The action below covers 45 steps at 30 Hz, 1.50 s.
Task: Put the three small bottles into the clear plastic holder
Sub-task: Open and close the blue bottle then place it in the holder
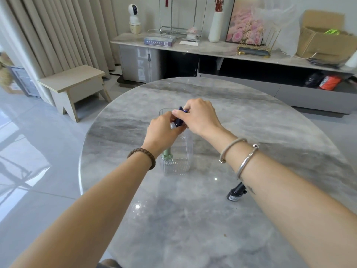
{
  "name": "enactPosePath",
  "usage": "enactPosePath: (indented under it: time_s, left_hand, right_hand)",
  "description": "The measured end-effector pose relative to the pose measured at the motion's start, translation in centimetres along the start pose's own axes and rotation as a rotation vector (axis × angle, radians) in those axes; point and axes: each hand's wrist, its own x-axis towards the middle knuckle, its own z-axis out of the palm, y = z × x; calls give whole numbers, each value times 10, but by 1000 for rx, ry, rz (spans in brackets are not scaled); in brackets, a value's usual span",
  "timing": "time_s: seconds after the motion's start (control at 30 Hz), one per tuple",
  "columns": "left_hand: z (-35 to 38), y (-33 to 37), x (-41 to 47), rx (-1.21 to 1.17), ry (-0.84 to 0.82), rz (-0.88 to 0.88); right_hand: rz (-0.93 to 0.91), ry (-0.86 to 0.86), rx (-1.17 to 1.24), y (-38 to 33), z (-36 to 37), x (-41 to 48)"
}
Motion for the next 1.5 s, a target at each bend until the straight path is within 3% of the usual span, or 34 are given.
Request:
enactPosePath:
  time_s: [0.33,0.53,0.73,1.5]
  left_hand:
    - [-2,-15,20,266,-246,-5]
    - [-7,-21,22,103,-92,-30]
    - [-13,-23,19,27,39,-59]
    - [-12,-18,14,-14,60,-63]
  right_hand:
    - [-152,-265,-34,12,6,11]
    - [-132,-195,-126,13,21,15]
    - [-65,-234,-149,16,42,15]
    - [-105,-343,-212,23,60,21]
